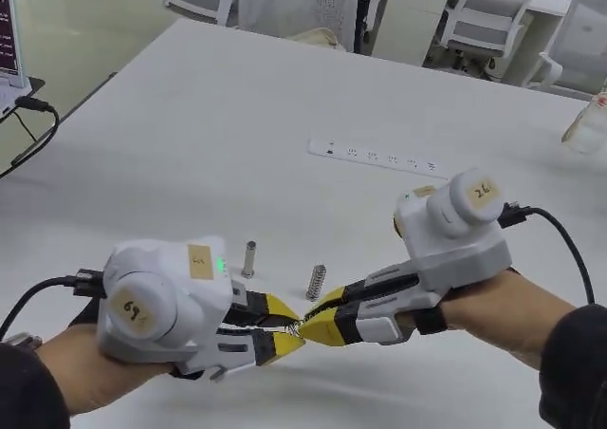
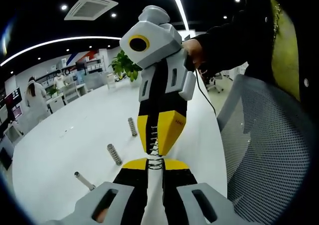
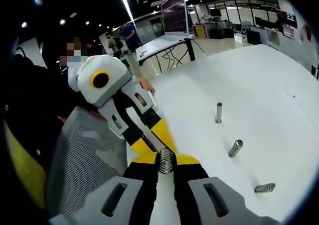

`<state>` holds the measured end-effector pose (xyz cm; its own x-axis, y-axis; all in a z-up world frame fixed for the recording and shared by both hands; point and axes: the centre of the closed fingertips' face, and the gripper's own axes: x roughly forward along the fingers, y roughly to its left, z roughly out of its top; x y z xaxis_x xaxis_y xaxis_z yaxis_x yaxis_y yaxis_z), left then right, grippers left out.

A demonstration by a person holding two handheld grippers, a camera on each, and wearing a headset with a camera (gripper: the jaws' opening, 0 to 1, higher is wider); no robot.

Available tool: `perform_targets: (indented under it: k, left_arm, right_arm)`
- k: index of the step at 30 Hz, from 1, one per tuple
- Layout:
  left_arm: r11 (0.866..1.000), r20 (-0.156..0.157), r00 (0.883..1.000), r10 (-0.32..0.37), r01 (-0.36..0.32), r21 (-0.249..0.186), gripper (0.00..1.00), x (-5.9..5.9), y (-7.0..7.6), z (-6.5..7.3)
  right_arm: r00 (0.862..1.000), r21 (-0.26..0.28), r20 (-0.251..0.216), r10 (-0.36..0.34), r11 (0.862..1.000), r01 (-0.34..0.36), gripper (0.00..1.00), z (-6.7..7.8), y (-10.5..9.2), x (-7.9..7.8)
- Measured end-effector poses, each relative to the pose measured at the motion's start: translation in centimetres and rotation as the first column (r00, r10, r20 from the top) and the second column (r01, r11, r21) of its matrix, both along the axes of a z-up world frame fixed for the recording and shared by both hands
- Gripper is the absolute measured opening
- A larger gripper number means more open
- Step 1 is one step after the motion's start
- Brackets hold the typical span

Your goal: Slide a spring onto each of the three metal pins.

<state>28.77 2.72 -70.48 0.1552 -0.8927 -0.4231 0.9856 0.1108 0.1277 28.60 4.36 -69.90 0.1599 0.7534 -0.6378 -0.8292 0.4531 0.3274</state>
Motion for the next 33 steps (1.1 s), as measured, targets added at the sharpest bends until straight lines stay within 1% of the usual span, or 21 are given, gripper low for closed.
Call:
perform_targets:
  k: [5,6,8,10,11,14,17,19,20,21,23,25,26,27,30,32,33]
  left_arm:
    - [1.000,-0.001,1.000,0.001,-0.001,0.001,0.02,0.0,0.0,-0.1]
    - [1.000,-0.003,1.000,-0.001,0.001,0.001,0.02,0.0,0.0,-0.1]
    - [1.000,-0.004,1.000,0.003,-0.003,-0.001,0.03,0.0,-0.1,-0.2]
    - [1.000,-0.004,1.000,0.006,-0.006,-0.003,0.03,0.0,-0.1,-0.1]
    - [1.000,-0.004,1.000,0.007,-0.007,-0.003,0.03,0.1,-0.1,-0.1]
    - [1.000,-0.016,1.000,0.017,-0.017,-0.002,0.04,0.1,-0.1,-0.2]
    - [1.000,-0.020,0.999,0.027,-0.027,0.011,0.08,0.3,0.1,-0.5]
    - [1.000,-0.033,0.999,0.025,-0.025,0.003,0.09,0.1,0.0,-0.5]
    - [1.000,-0.031,0.999,0.026,-0.026,0.004,0.09,0.2,0.1,-0.5]
    - [1.000,-0.028,0.999,0.028,-0.028,0.009,0.09,0.2,0.1,-0.6]
    - [0.999,-0.039,0.999,0.036,-0.036,0.009,0.12,0.3,0.2,-0.8]
    - [0.999,-0.041,0.998,0.039,-0.039,0.009,0.12,0.4,0.4,-0.9]
    - [0.999,-0.042,0.998,0.040,-0.039,0.009,0.13,0.4,0.4,-0.9]
    - [0.999,-0.045,0.998,0.043,-0.042,0.009,0.15,0.4,0.5,-0.9]
    - [0.998,-0.061,0.996,0.060,-0.059,0.014,0.20,0.8,0.8,-1.5]
    - [0.997,-0.079,0.994,0.074,-0.073,0.016,0.24,0.9,1.0,-1.8]
    - [0.997,-0.083,0.994,0.078,-0.077,0.015,0.26,0.9,1.1,-1.9]
  right_arm:
    - [1.000,-0.033,0.007,0.025,0.999,-0.025,0.08,-0.2,0.0,0.0]
    - [0.999,-0.047,0.002,0.034,0.998,-0.034,0.08,-0.2,0.0,-0.1]
    - [0.999,-0.075,0.009,0.051,0.996,-0.050,0.08,-0.1,0.0,-0.1]
    - [0.998,-0.095,0.020,0.065,0.994,-0.062,0.08,-0.1,0.0,-0.1]
    - [0.997,-0.097,0.020,0.068,0.993,-0.066,0.08,0.0,0.0,0.0]
    - [0.996,-0.116,0.026,0.081,0.990,-0.077,0.08,-0.1,0.1,0.0]
    - [0.995,-0.137,0.033,0.093,0.987,-0.088,0.08,-0.2,0.0,0.0]
    - [0.994,-0.147,0.035,0.099,0.985,-0.093,0.08,-0.2,-0.1,0.0]
    - [0.994,-0.153,0.037,0.102,0.984,-0.095,0.08,-0.2,-0.1,0.0]
    - [0.993,-0.168,0.046,0.110,0.981,-0.100,0.08,-0.3,-0.2,0.1]
    - [0.991,-0.194,0.051,0.122,0.975,-0.110,0.08,-0.4,-0.5,0.1]
    - [0.990,-0.211,0.056,0.132,0.970,-0.117,0.08,-0.5,-0.6,0.1]
    - [0.990,-0.211,0.056,0.132,0.970,-0.118,0.08,-0.5,-0.6,0.1]
    - [0.989,-0.218,0.058,0.134,0.969,-0.119,0.08,-0.6,-0.7,0.2]
    - [0.988,-0.240,0.063,0.142,0.963,-0.123,0.08,-0.7,-1.0,0.3]
    - [0.988,-0.240,0.063,0.141,0.963,-0.122,0.08,-0.7,-1.1,0.3]
    - [0.988,-0.240,0.062,0.141,0.963,-0.122,0.08,-0.7,-1.1,0.3]
